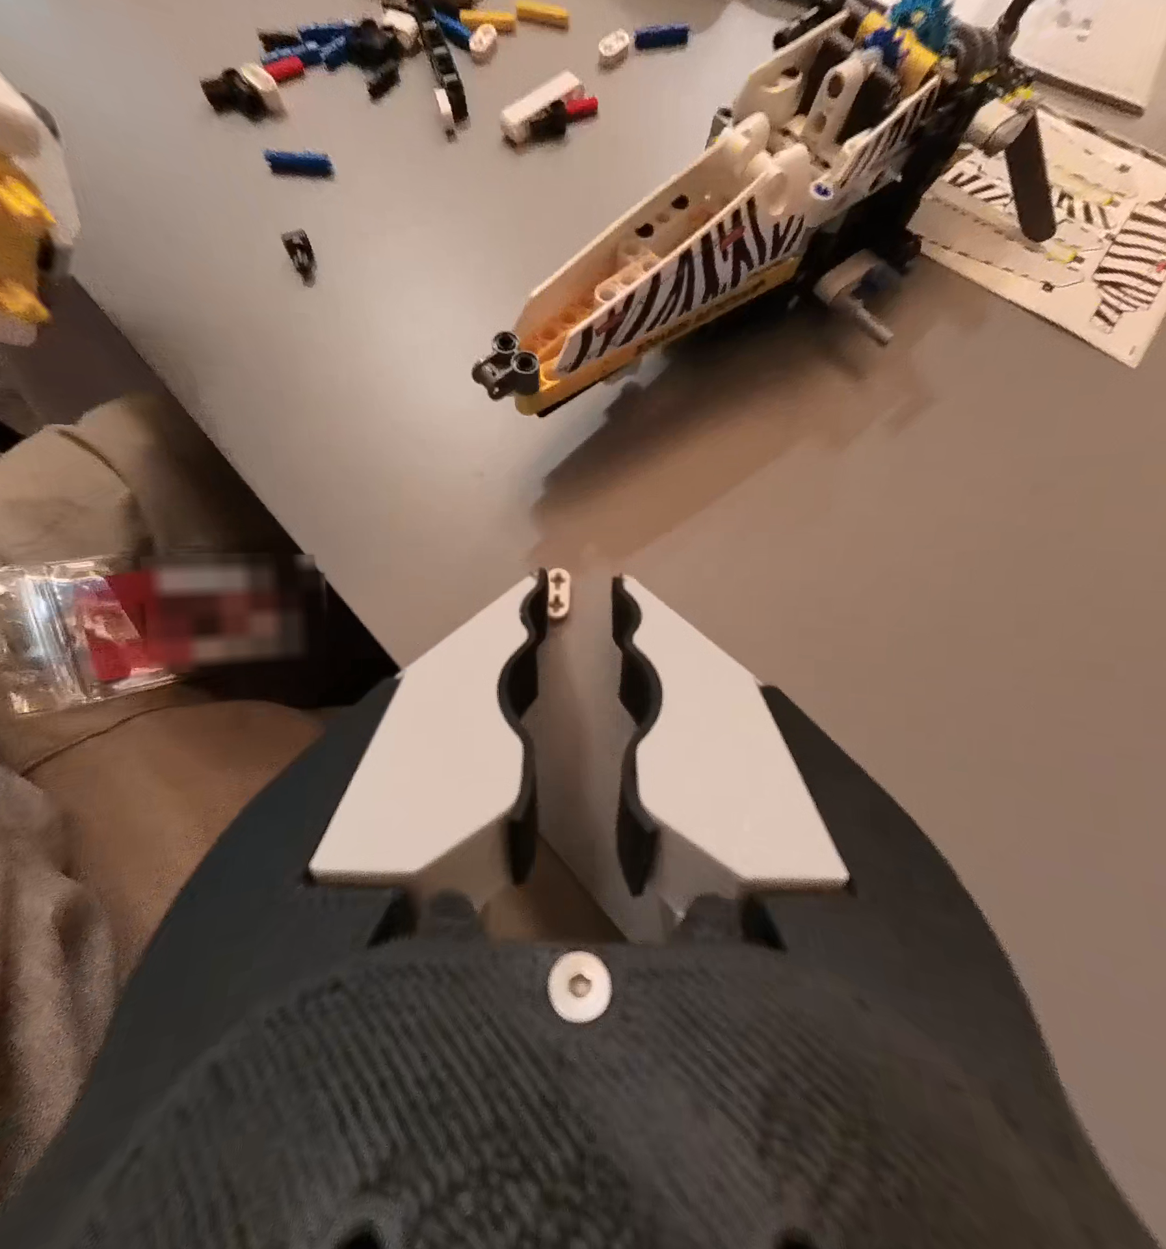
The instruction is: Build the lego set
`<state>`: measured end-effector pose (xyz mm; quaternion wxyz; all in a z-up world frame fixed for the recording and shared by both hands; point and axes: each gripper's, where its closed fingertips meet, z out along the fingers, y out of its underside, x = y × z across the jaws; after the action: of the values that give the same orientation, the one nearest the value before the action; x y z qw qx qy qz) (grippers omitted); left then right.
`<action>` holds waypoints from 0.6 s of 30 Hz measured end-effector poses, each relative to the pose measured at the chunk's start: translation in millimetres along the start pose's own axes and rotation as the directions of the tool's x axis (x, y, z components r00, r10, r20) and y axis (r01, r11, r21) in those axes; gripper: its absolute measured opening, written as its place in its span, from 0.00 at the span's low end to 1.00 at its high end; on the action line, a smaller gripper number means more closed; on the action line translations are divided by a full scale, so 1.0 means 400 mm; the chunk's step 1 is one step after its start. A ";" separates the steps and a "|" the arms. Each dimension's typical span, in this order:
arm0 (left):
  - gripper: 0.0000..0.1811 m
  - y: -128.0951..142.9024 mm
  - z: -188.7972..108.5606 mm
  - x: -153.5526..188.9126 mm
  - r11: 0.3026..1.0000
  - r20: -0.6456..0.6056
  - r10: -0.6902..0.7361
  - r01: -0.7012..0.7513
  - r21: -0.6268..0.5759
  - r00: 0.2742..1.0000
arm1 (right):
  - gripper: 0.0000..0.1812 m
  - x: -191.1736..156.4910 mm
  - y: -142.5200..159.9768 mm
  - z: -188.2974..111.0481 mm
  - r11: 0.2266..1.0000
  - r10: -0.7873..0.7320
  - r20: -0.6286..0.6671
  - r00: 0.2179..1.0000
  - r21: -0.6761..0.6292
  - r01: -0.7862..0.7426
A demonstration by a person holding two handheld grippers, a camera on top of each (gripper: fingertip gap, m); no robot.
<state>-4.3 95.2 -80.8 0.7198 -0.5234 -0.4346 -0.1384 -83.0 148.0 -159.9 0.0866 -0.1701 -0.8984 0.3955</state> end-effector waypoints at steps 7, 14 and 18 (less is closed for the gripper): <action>0.03 -0.029 0.011 -0.027 1.000 -0.049 0.005 -0.004 0.008 0.999 | 0.03 -0.007 0.008 0.014 0.999 0.043 0.045 0.998 -0.003 -0.043; 0.03 -0.030 -0.001 -0.043 0.997 -0.091 0.040 -0.034 0.068 0.995 | 0.03 -0.101 -0.198 -0.094 0.798 0.127 0.413 0.902 0.497 -0.341; 0.03 -0.049 -0.002 -0.012 0.989 -0.162 0.052 -0.028 0.146 0.985 | 0.02 -0.148 -0.226 -0.102 0.684 0.173 0.635 0.753 0.473 -0.556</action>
<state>-19.7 85.2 -72.3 0.7918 -0.4658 -0.3713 -0.1352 -37.7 96.8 -66.9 -0.2032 -0.1947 -0.6392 0.7157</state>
